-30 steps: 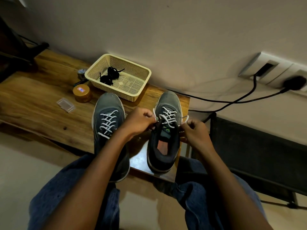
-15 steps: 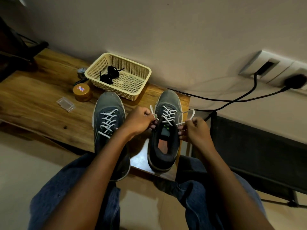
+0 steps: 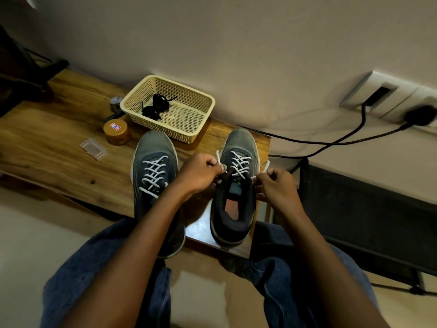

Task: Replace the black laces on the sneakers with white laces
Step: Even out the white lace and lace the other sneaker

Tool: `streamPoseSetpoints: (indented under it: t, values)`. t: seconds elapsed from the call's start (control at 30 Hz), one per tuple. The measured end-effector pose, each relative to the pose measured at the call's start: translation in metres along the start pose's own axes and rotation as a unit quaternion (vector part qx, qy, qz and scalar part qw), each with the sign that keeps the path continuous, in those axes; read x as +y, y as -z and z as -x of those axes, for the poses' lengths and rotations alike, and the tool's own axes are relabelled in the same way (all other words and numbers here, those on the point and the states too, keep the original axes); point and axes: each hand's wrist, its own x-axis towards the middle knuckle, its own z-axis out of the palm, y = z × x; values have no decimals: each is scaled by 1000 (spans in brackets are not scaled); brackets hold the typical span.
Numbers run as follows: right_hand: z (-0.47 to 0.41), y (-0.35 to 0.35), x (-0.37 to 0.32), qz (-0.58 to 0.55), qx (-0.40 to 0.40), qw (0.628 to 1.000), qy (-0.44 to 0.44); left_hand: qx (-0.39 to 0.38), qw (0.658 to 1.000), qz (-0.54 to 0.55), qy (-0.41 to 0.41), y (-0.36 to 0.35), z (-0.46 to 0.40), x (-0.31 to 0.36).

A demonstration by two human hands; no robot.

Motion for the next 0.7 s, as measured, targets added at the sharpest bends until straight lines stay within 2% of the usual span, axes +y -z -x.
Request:
streamPoseSetpoints:
  t: [0.33,0.47,0.53,0.7]
  values:
    - [8,5,-11,-76,-5,997,-25,20,1000,6,-3,0,0,2]
    - [12,12,-29,-170,-7,985,-8,135,984,6,-115,-4,4,14]
    - [14,14,-41,-181,1,983,25,180,969,8,-170,-5,9,22]
    - [18,16,-53,-131,56,976,163,184,949,78,-244,-17,13,36]
